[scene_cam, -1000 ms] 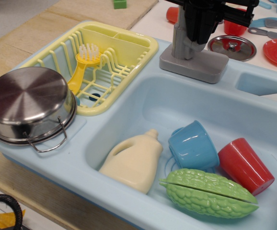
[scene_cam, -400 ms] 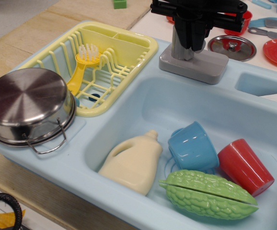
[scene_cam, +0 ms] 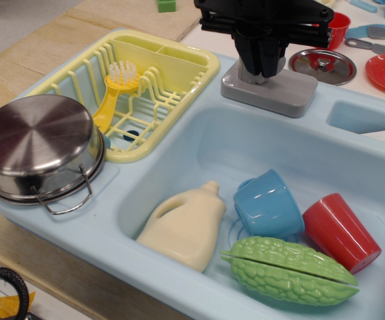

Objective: Turn lever vertical to front

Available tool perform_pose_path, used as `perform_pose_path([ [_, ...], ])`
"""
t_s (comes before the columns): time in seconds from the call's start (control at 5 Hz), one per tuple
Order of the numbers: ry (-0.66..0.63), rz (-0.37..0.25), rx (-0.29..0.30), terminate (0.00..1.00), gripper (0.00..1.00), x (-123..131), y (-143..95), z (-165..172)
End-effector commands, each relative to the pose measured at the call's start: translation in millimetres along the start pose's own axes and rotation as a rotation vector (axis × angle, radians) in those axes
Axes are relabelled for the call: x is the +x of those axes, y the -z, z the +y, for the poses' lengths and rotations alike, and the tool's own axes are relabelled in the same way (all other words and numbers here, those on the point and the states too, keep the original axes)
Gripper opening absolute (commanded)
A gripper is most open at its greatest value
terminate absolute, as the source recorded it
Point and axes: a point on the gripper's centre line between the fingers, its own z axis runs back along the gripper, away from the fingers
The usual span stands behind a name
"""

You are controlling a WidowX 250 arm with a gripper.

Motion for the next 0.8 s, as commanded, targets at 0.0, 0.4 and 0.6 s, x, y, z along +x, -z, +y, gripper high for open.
perform_pose_path([
  [0.0, -0.050, 0.078, 0.005, 0.00, 0.00, -32.6, 7.2, 11.3],
  [0.4, -0.108, 0.094, 0.010, 0.00, 0.00, -44.3, 7.2, 14.5],
  [0.6, -0.108, 0.094, 0.010, 1.00, 1.00, -44.3, 7.2, 14.5],
])
